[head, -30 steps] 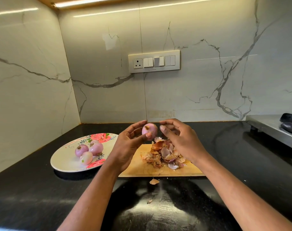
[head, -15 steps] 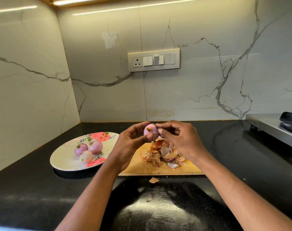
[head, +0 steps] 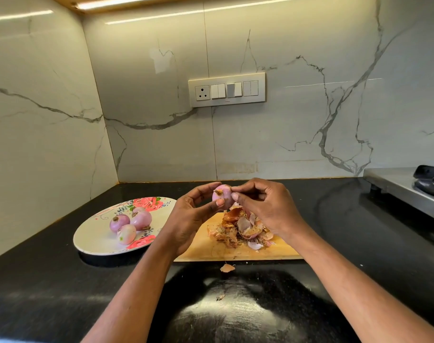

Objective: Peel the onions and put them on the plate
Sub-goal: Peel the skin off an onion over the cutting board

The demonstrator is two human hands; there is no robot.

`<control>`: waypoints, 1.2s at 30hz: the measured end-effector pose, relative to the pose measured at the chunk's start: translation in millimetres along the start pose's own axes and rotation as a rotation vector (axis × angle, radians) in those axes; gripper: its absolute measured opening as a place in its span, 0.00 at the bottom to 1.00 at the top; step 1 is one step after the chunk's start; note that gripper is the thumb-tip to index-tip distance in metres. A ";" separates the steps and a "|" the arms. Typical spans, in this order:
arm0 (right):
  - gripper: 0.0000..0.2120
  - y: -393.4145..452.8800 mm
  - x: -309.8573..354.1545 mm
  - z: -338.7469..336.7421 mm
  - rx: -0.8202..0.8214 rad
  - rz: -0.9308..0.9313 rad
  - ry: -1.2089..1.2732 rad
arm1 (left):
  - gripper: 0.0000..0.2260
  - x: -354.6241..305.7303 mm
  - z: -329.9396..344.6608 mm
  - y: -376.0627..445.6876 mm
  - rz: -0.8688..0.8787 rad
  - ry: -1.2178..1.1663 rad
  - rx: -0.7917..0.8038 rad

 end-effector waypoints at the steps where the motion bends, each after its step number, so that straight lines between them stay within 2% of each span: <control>1: 0.06 0.1 -0.4 -0.9 0.000 0.000 0.007 | 0.23 -0.1 -0.7 0.0 0.003 -0.009 0.005; 6: 0.06 1.2 -4.2 -2.8 -0.052 0.036 0.039 | 0.21 -0.8 1.1 -0.7 -0.004 -0.054 0.035; 11: 0.06 0.1 0.2 -1.5 0.010 0.031 0.027 | 0.22 -0.7 -0.3 0.0 0.000 -0.057 0.022; 15: 0.05 -0.2 -0.8 -0.9 -0.026 -0.018 -0.084 | 0.22 -1.4 1.5 -0.9 -0.013 -0.065 0.033; 23: 0.03 -0.6 -5.1 -4.6 -0.088 0.009 -0.038 | 0.20 -1.4 3.6 -2.7 -0.041 -0.132 0.072; 30: 0.07 -1.6 1.2 1.1 0.012 0.007 0.000 | 0.21 -0.7 0.3 -1.2 -0.018 -0.124 0.042; 36: 0.03 -2.9 -1.1 2.4 -0.087 -0.033 -0.148 | 0.21 -0.3 2.0 -1.3 -0.014 -0.090 0.040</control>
Point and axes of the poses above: each hand's wrist, its own y-axis towards the middle knuckle, its own z-axis out of the palm, x = y × z, the point moved 1 cm from there along y, towards the middle knuckle, and after that the axes turned 6 degrees about x, right-handed, at the moved point
